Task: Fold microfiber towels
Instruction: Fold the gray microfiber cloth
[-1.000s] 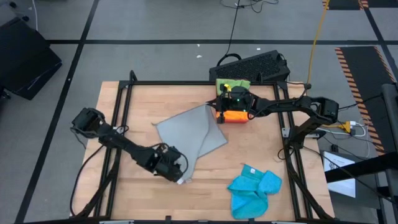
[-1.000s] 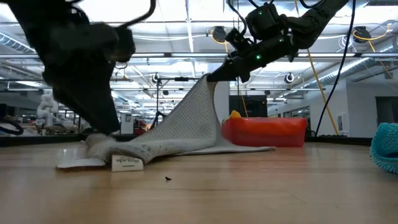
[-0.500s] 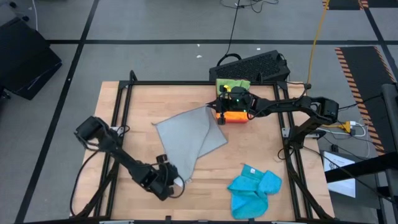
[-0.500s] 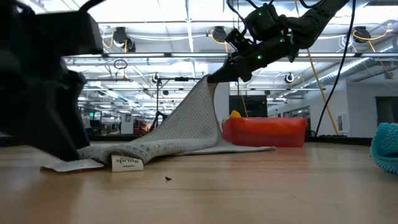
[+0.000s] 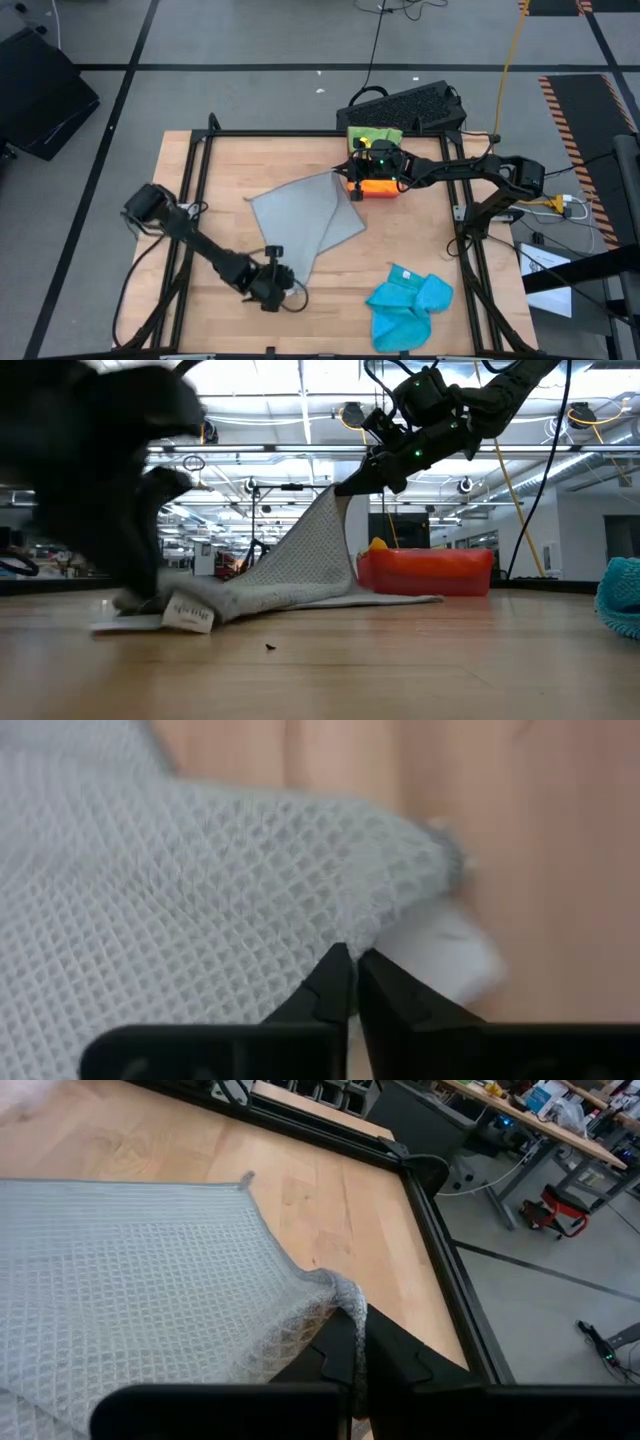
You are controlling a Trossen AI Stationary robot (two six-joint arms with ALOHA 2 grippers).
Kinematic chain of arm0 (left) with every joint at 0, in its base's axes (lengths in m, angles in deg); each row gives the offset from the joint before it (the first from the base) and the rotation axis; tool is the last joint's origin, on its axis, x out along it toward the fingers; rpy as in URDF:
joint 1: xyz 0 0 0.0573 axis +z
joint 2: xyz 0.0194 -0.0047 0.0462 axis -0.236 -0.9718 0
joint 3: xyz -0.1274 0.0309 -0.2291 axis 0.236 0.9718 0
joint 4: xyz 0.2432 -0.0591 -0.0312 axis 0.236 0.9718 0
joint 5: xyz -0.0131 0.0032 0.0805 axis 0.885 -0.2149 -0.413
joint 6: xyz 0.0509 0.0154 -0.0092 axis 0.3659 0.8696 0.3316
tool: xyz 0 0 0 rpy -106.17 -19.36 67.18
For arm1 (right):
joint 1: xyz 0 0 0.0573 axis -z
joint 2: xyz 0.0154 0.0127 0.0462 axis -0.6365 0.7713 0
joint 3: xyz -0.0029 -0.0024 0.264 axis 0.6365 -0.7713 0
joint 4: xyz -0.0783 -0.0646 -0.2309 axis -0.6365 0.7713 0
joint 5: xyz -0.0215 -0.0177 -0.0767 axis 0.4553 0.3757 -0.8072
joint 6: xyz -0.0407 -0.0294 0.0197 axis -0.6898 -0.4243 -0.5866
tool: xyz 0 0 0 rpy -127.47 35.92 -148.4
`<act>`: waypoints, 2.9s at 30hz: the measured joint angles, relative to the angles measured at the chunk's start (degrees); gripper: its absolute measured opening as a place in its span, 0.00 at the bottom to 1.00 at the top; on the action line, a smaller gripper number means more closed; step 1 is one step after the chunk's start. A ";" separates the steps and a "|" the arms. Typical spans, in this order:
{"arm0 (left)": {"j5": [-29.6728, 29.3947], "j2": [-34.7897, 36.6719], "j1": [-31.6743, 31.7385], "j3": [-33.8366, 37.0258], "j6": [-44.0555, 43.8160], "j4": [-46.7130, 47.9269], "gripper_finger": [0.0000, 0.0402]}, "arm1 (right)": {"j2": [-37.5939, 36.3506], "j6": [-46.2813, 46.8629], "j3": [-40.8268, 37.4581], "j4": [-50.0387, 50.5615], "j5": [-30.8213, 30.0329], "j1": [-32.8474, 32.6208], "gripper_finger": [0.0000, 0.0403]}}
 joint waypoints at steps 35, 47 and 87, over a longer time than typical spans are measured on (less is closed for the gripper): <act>7.86 8.19 15.13 -0.32 -7.20 -3.67 0.60 | 0.00 -2.84 0.00 3.89 1.60 0.13 0.01; -6.30 5.37 -1.12 0.28 -29.29 -1.65 0.42 | 0.00 -2.86 0.02 4.94 1.55 0.13 0.01; -13.12 -5.57 7.02 0.09 -10.86 -26.21 0.04 | 0.00 -2.38 0.02 4.10 1.30 0.13 0.01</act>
